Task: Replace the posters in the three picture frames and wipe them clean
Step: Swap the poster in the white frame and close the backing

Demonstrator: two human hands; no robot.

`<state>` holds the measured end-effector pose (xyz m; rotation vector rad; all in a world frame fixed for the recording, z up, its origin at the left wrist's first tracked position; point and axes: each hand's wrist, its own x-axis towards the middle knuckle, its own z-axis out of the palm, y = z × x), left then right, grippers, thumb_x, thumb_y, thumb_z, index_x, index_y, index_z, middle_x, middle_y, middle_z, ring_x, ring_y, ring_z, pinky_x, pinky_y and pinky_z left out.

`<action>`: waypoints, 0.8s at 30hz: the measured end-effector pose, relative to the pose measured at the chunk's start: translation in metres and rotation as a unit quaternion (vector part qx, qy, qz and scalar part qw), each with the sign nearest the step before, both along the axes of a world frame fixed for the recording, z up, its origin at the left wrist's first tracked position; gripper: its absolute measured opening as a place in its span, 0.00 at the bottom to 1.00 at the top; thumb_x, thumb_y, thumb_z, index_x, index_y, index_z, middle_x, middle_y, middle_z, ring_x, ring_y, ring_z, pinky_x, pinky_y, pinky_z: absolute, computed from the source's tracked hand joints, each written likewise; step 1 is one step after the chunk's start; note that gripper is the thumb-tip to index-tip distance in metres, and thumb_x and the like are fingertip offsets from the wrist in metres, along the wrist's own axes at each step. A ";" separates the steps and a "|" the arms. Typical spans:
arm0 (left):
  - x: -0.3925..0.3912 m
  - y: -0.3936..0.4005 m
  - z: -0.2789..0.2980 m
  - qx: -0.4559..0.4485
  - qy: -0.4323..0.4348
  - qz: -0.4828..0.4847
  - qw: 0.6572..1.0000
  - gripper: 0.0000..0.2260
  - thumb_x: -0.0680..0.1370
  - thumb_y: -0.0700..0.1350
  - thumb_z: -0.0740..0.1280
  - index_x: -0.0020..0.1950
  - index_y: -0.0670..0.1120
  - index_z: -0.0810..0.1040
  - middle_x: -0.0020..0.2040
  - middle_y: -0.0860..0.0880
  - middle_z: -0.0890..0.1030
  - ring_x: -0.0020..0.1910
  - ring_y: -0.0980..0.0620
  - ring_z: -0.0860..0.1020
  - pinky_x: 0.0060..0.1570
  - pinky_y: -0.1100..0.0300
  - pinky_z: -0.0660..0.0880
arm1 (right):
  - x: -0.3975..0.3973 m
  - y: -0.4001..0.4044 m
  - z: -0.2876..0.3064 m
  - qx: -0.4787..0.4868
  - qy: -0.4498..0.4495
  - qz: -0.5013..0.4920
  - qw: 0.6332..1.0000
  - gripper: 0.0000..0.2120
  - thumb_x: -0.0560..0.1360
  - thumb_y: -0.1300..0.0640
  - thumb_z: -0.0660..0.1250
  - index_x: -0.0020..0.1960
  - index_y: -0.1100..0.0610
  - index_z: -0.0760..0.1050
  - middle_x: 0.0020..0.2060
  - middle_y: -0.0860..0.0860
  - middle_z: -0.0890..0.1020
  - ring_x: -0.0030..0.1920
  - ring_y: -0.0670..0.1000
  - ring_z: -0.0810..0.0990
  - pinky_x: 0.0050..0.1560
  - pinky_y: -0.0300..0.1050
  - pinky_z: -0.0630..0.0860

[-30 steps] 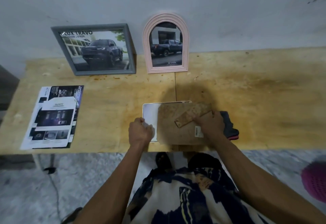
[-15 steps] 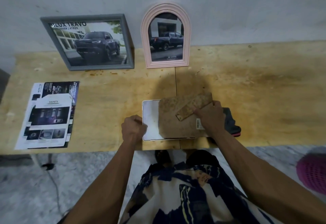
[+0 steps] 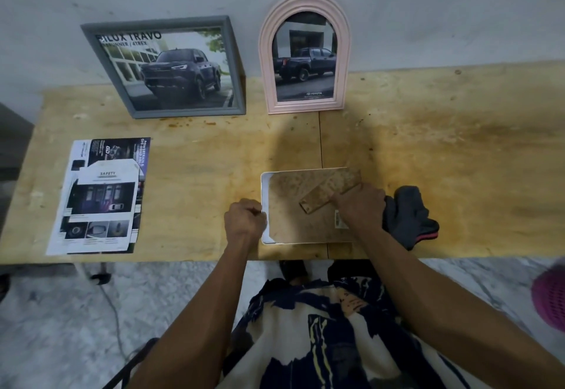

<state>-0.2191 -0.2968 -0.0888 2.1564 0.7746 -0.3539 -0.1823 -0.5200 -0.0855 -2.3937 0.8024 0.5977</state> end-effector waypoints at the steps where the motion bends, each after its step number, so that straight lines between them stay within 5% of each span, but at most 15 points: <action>1: 0.000 0.000 0.000 0.004 0.002 -0.003 1.000 0.06 0.72 0.34 0.71 0.46 0.40 0.86 0.50 0.45 0.86 0.51 0.43 0.82 0.52 0.59 0.77 | 0.000 0.004 0.001 0.004 0.002 0.000 1.000 0.34 0.68 0.35 0.67 0.60 0.61 0.72 0.60 0.58 0.71 0.59 0.62 0.70 0.45 0.48 0.62; 8: 0.000 -0.004 0.004 0.038 0.027 -0.044 0.998 0.12 0.75 0.37 0.66 0.53 0.42 0.86 0.52 0.42 0.85 0.53 0.40 0.81 0.45 0.62 0.72 | -0.002 0.015 0.012 -0.033 0.011 0.011 0.999 0.31 0.72 0.39 0.67 0.64 0.61 0.69 0.62 0.58 0.68 0.62 0.62 0.70 0.51 0.55 0.70; 14: -0.003 -0.007 0.002 0.077 0.006 -0.117 0.990 0.03 0.73 0.46 0.65 0.42 0.47 0.77 0.38 0.48 0.79 0.37 0.45 0.78 0.34 0.51 0.78 | -0.015 0.006 0.020 0.013 -0.084 0.072 0.994 0.39 0.73 0.38 0.66 0.75 0.56 0.56 0.73 0.57 0.59 0.71 0.62 0.60 0.64 0.58 0.67; 19: 0.004 -0.020 -0.001 0.094 0.013 -0.200 0.975 0.33 0.71 0.57 0.73 0.71 0.46 0.67 0.64 0.44 0.72 0.60 0.41 0.74 0.52 0.46 0.78 | -0.014 0.002 0.018 0.028 -0.077 0.198 0.977 0.31 0.77 0.48 0.62 0.77 0.54 0.57 0.78 0.52 0.53 0.76 0.58 0.53 0.72 0.56 0.62; 24: 0.010 -0.026 0.004 0.114 0.059 -0.225 0.966 0.45 0.63 0.60 0.80 0.73 0.48 0.63 0.66 0.46 0.70 0.63 0.41 0.72 0.52 0.46 0.77 | -0.022 0.007 0.024 -0.044 -0.064 0.331 0.940 0.29 0.78 0.51 0.59 0.76 0.61 0.59 0.77 0.56 0.57 0.77 0.56 0.51 0.76 0.50 0.45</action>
